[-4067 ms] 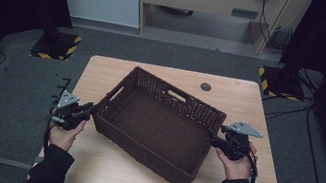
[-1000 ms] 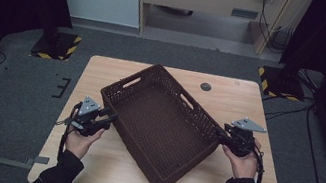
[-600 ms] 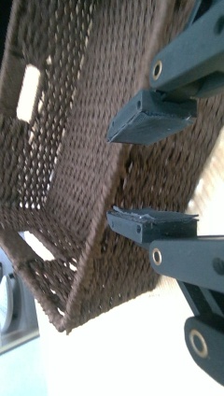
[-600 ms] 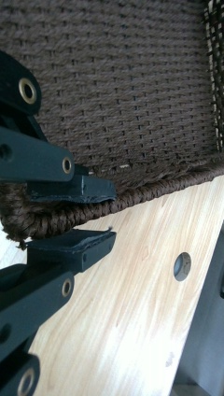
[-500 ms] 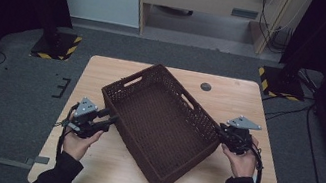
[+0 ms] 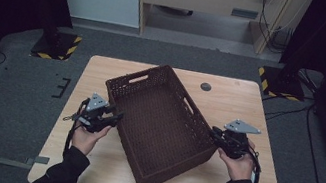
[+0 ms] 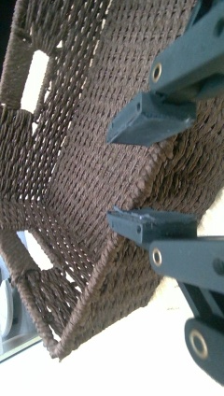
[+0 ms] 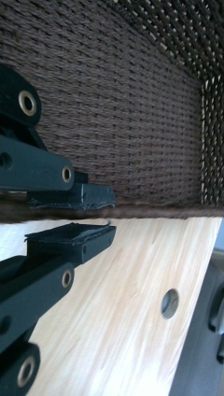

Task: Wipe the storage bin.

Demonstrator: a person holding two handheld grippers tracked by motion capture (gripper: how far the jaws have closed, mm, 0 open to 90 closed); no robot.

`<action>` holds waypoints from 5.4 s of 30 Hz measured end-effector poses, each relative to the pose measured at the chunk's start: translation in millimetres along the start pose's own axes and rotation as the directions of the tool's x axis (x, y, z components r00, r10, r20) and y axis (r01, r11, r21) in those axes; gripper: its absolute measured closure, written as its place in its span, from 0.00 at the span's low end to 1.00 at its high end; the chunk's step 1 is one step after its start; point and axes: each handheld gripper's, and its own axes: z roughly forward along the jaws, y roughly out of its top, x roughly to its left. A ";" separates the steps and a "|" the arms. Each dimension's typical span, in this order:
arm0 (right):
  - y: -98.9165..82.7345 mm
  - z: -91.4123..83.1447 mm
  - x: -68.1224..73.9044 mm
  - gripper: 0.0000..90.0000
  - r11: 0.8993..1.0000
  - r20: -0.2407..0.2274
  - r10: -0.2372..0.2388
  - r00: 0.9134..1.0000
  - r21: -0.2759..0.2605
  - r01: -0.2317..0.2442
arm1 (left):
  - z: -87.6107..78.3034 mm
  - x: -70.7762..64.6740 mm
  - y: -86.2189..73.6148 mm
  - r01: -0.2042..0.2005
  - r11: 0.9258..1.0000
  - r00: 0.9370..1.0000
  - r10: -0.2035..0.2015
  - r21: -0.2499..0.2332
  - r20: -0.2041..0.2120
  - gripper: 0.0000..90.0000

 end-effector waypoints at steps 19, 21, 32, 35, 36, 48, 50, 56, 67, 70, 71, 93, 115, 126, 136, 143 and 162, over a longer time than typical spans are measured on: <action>0.9 -11.5 22.0 0.83 0.998 -0.044 0.003 0.999 -0.065 -0.006 | 7.4 -8.9 8.6 -0.009 1.000 0.999 0.009 0.027 -0.034 0.53; 6.8 -6.7 20.2 0.80 0.997 -0.041 -0.009 0.999 -0.077 0.006 | 7.9 -15.0 4.9 -0.030 0.999 0.998 0.033 0.042 -0.049 0.50; 5.7 17.1 25.2 0.84 0.999 -0.031 -0.036 0.999 -0.009 0.035 | 17.1 -7.1 3.6 -0.015 0.999 0.997 0.018 0.043 -0.076 0.54; 1.6 12.1 31.5 0.83 1.000 -0.035 -0.026 0.999 -0.019 0.025 | 17.6 -7.6 3.8 -0.023 0.998 0.996 0.028 0.060 -0.085 0.53; -0.3 10.1 33.5 0.82 1.000 -0.042 -0.016 0.999 -0.025 0.015 | 17.0 -8.3 3.2 -0.028 0.997 0.996 0.033 0.067 -0.084 0.52; 5.1 12.6 33.1 0.75 0.998 -0.039 -0.038 0.999 -0.050 0.036 | 20.8 -15.2 -8.5 -0.022 0.997 0.998 0.027 0.079 -0.063 0.47; 5.7 18.6 32.2 0.74 0.999 -0.044 -0.027 0.999 -0.049 0.024 | 21.6 -12.2 -8.6 -0.018 0.997 0.998 0.022 0.073 -0.054 0.47; 2.4 19.8 40.2 0.75 0.999 -0.063 -0.022 0.998 -0.044 0.019 | 25.0 -1.6 -6.2 -0.012 0.997 0.999 0.015 0.074 -0.037 0.52; 7.6 5.0 39.7 0.69 0.996 -0.059 -0.007 0.998 -0.085 0.002 | 25.0 -0.2 -3.5 -0.048 0.995 0.997 0.053 0.085 -0.052 0.61; 9.1 -5.2 30.6 0.65 0.993 -0.038 0.018 0.999 -0.120 -0.022 | 25.9 1.9 -2.7 -0.053 0.995 0.997 0.057 0.082 -0.052 0.62; 8.9 -8.4 26.9 0.64 0.992 -0.037 0.027 0.999 -0.123 -0.032 | 25.7 3.6 -2.7 -0.050 0.995 0.997 0.054 0.082 -0.048 0.63; -46.6 -45.0 -37.4 0.53 0.992 0.179 0.122 0.976 -0.039 -0.117 | 25.2 10.5 -3.5 -0.028 0.997 0.999 0.030 0.076 -0.026 0.63; -101.2 -57.7 -52.6 0.57 0.982 0.241 0.145 0.960 0.083 -0.169 | 25.0 10.1 -3.4 -0.025 0.996 0.999 0.028 0.081 -0.029 0.63; -109.5 -48.0 -52.7 0.73 0.967 0.240 0.131 0.962 0.183 -0.177 | 25.3 11.1 -3.2 -0.019 0.996 1.000 0.021 0.083 -0.021 0.63; -108.2 -46.6 -53.3 0.91 0.953 0.236 0.138 0.962 0.234 -0.194 | 25.5 10.1 -3.0 -0.019 0.996 0.999 0.022 0.082 -0.026 0.64; -99.5 -49.5 -50.9 0.92 0.962 0.221 0.162 0.962 0.181 -0.203 | 24.1 7.7 -1.5 -0.007 0.996 1.000 0.009 0.092 -0.029 0.70; -62.4 -34.8 -34.8 0.92 0.990 0.146 0.123 0.982 0.054 -0.132 | 23.5 2.7 -1.8 0.004 0.996 0.999 0.000 0.094 -0.040 0.72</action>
